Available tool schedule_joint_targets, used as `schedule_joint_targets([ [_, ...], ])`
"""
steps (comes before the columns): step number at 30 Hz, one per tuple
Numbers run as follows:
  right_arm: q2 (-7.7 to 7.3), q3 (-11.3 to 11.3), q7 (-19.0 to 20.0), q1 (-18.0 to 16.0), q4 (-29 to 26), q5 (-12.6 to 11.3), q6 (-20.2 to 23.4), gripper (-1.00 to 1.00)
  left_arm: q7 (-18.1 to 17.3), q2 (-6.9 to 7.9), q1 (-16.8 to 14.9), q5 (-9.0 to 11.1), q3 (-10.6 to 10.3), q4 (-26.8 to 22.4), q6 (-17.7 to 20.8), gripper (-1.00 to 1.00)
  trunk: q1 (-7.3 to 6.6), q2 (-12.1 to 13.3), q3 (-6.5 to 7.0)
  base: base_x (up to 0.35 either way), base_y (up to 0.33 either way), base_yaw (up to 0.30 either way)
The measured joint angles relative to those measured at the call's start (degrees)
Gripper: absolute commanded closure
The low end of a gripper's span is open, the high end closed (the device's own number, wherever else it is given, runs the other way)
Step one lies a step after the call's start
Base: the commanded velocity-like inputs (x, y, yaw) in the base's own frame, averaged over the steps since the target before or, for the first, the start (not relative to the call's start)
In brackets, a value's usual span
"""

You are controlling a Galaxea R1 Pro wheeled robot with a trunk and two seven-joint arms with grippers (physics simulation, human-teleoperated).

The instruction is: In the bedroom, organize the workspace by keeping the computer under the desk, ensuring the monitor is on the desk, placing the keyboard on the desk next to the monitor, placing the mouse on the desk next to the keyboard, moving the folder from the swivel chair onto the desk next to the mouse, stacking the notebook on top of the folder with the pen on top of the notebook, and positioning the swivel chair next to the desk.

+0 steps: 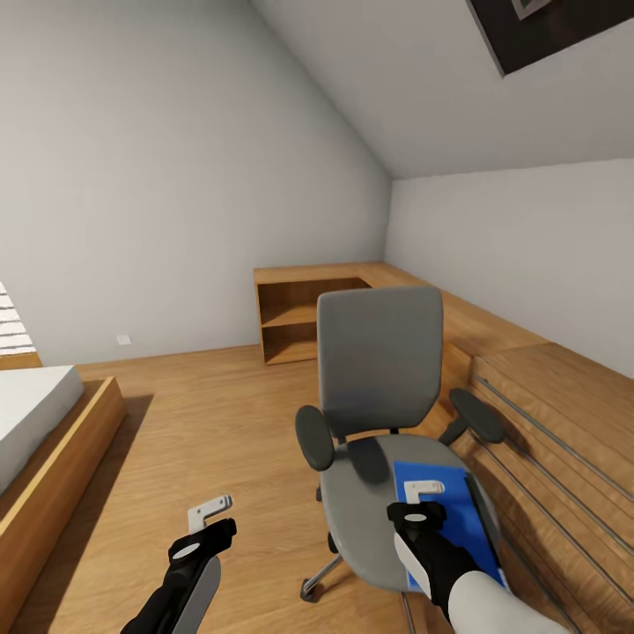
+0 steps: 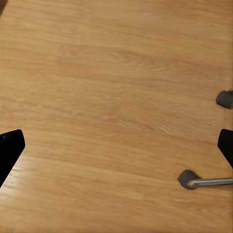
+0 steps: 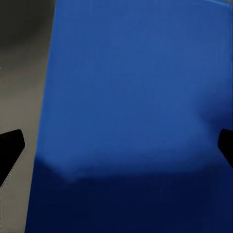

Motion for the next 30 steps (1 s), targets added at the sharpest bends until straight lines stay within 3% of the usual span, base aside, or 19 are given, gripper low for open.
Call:
schedule_joint_targets([
  [15,0.10,-0.11,0.17,0.10,-2.29,-0.16,-2.13,-1.00,0.00,0.00,0.00,0.00,0.00,0.00,-0.10,-1.00,-3.30,6.02,2.69,0.000,0.000,0.000],
  [21,0.13,-0.14,0.22,0.64,-7.45,-0.16,-2.01,-1.00,0.00,0.00,0.00,0.00,0.00,0.06,-0.09,-1.00,-4.61,8.42,3.77,0.000,0.000,0.000],
  [26,-0.18,-0.15,0.09,7.11,-21.97,-0.34,0.19,-1.00,0.00,0.00,0.00,0.00,0.00,0.08,-0.20,-1.00,-5.71,10.43,4.67,0.000,0.000,0.000],
  [28,-0.26,-0.14,0.03,11.54,-30.35,-0.44,2.38,-1.00,0.00,0.00,0.00,-0.03,0.00,0.08,-0.23,-1.00,-5.72,10.44,4.67,0.000,0.000,0.000],
  [30,-0.31,-0.14,0.00,18.47,-44.03,-1.03,6.05,-1.00,0.00,0.00,0.00,-0.10,0.01,0.08,-0.26,-1.00,-5.72,10.44,4.67,0.000,0.000,0.000],
])
